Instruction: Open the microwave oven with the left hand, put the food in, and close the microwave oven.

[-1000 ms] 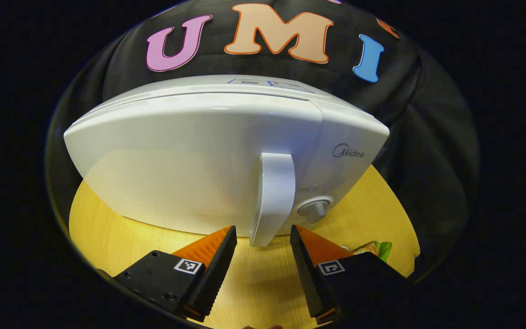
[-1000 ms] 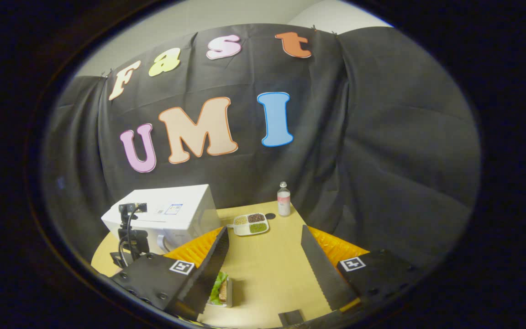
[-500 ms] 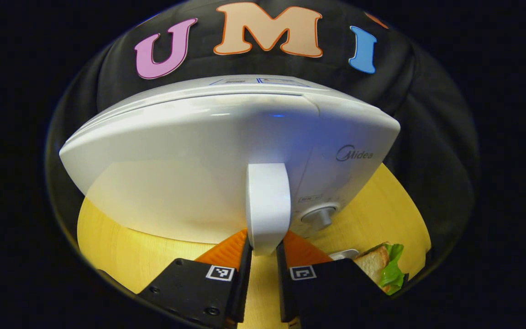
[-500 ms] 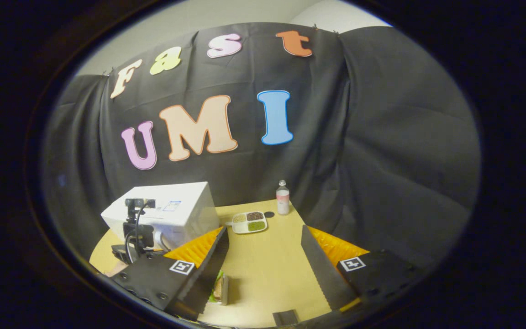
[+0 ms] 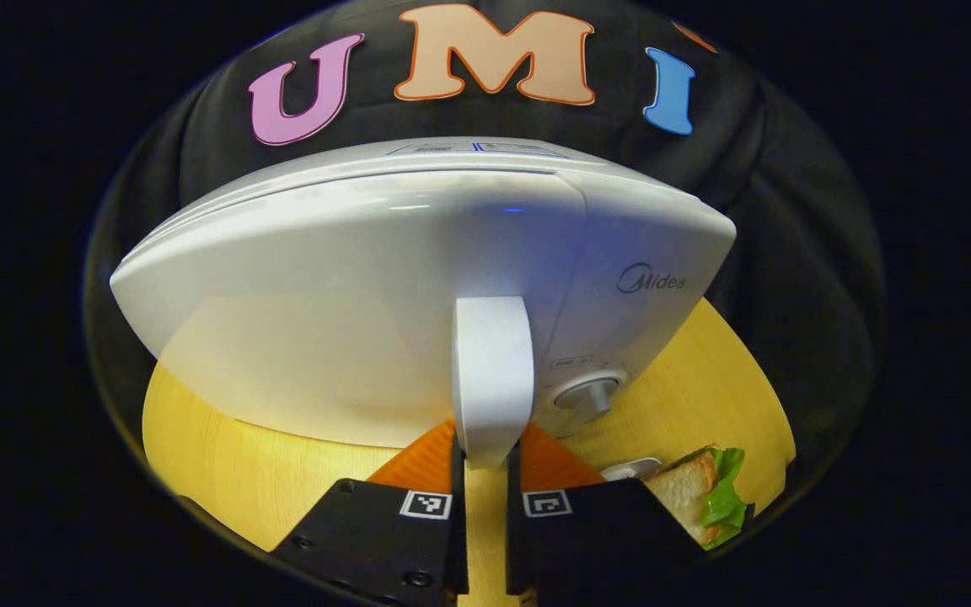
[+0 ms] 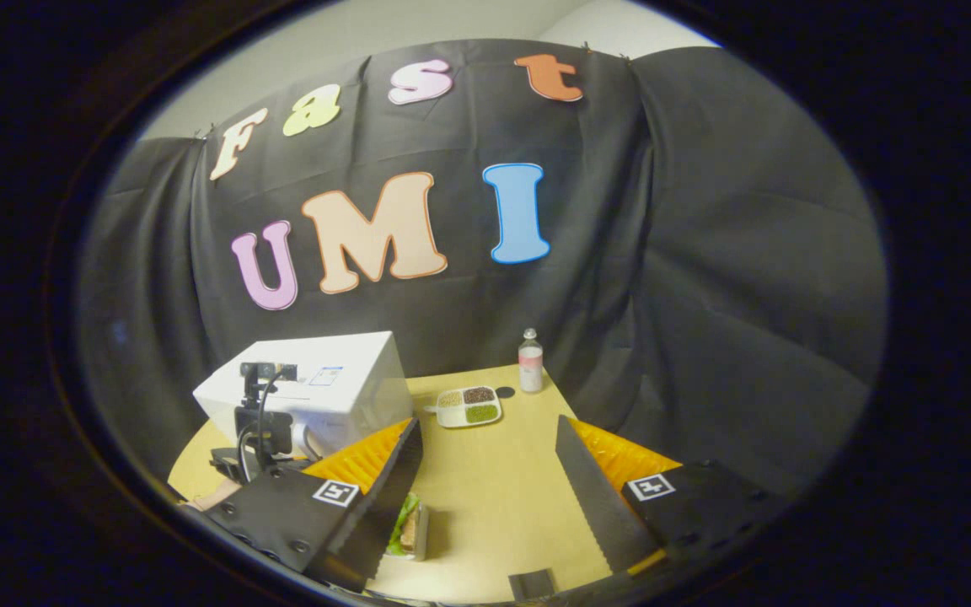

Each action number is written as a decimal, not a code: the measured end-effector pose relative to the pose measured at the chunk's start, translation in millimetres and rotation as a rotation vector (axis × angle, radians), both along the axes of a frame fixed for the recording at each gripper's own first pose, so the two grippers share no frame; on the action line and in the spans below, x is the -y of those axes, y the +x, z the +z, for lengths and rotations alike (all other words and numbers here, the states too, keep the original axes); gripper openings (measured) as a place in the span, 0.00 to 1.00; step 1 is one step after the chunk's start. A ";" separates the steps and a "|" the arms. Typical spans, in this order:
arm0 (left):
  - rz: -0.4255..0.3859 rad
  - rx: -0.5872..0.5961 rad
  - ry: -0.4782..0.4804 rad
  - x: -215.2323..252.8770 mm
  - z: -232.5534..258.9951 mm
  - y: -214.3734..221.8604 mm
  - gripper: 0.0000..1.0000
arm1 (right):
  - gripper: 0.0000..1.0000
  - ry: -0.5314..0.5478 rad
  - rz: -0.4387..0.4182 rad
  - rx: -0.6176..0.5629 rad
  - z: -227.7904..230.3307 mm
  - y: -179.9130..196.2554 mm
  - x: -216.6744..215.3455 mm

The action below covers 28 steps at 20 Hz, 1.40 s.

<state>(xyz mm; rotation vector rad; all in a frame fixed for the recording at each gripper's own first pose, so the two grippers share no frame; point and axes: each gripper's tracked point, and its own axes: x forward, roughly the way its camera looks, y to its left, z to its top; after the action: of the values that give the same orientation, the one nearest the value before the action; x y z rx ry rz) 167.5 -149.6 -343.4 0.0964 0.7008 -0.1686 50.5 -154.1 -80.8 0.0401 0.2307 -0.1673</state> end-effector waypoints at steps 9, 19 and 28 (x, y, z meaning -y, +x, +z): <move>0.015 0.001 -0.016 -0.7 1.5 -2.6 0.12 | 0.99 0.016 -0.005 0.000 -4.5 -14.0 -12.7; 0.002 0.040 -0.020 0.1 2.9 -2.3 0.09 | 0.99 0.006 -0.015 -0.010 -8.3 -25.9 -21.6; 0.013 0.023 -0.029 -0.5 3.0 -4.5 0.08 | 0.99 -0.004 -0.013 -0.018 -12.1 -33.2 -36.7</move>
<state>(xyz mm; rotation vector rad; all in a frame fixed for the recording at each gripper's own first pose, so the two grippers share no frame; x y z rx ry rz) 163.0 -149.0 -340.4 0.0664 0.6761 -0.1648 17.3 -117.4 -92.8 0.0364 0.2477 -0.1808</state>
